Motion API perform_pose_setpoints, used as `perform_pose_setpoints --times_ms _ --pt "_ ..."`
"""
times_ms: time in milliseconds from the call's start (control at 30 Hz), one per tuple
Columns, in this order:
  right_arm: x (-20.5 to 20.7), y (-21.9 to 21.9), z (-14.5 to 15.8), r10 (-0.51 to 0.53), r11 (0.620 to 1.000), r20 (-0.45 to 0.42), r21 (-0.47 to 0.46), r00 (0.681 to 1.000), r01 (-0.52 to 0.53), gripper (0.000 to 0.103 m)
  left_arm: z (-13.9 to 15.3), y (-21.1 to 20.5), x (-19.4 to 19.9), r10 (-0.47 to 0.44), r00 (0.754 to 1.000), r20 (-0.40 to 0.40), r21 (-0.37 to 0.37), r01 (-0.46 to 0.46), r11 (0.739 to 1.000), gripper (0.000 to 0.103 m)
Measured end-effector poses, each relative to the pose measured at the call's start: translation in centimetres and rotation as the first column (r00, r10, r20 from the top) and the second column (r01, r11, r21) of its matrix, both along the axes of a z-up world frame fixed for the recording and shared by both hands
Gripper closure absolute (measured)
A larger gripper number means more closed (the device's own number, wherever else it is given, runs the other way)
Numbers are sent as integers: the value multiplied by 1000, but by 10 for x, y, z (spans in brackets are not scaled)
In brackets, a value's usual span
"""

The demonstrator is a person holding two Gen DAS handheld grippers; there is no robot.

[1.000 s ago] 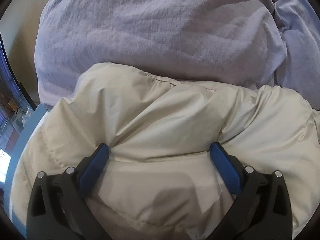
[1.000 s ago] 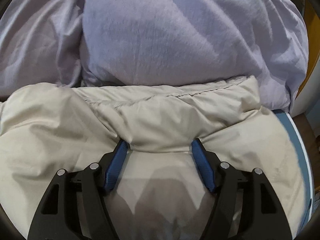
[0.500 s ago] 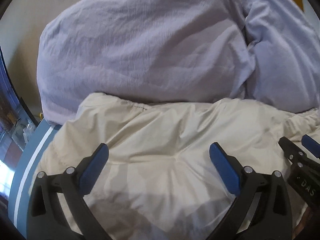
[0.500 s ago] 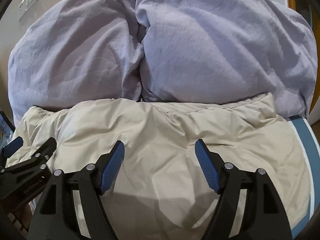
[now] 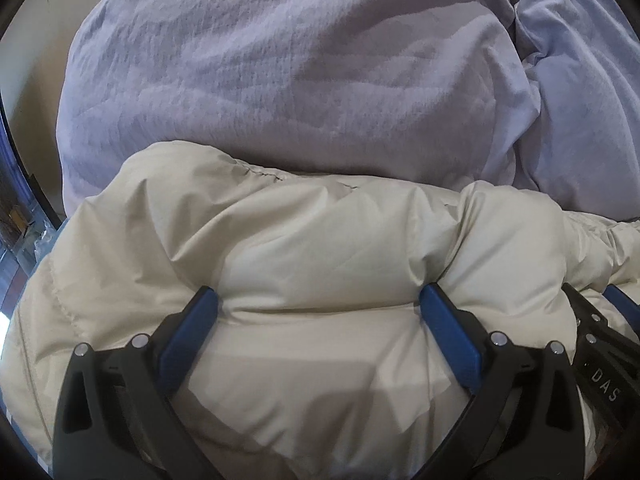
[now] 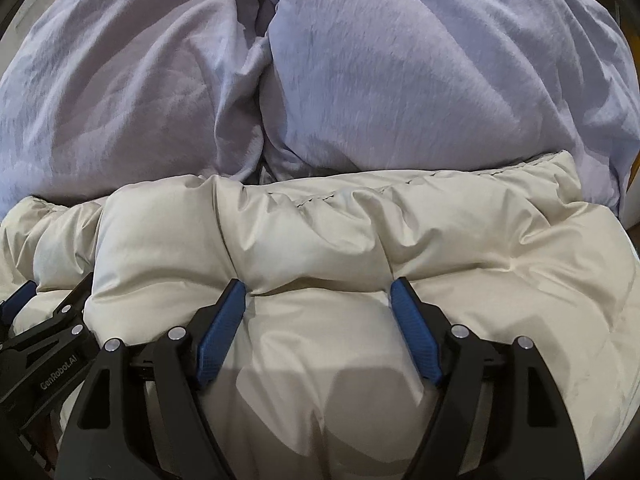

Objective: Fold large clothes

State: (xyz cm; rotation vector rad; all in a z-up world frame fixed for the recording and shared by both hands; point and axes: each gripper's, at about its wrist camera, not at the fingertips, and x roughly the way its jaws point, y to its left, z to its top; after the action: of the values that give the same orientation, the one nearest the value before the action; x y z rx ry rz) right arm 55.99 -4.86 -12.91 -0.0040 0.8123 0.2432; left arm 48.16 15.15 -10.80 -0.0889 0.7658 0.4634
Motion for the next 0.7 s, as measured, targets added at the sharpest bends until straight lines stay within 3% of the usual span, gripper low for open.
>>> perform_pose_setpoints --times_ms 433,567,700 --pt "18 20 -14 -6 1000 -4 -14 1000 6 25 -10 -14 14 9 1000 -12 9 -9 1000 2" --pt "22 2 -6 48 998 -51 34 998 -46 25 4 -8 -2 -8 999 -34 -24 7 1000 2" --pt "6 -39 20 10 998 -6 68 1000 -9 25 25 3 -27 -21 1000 -6 -17 21 1000 2"
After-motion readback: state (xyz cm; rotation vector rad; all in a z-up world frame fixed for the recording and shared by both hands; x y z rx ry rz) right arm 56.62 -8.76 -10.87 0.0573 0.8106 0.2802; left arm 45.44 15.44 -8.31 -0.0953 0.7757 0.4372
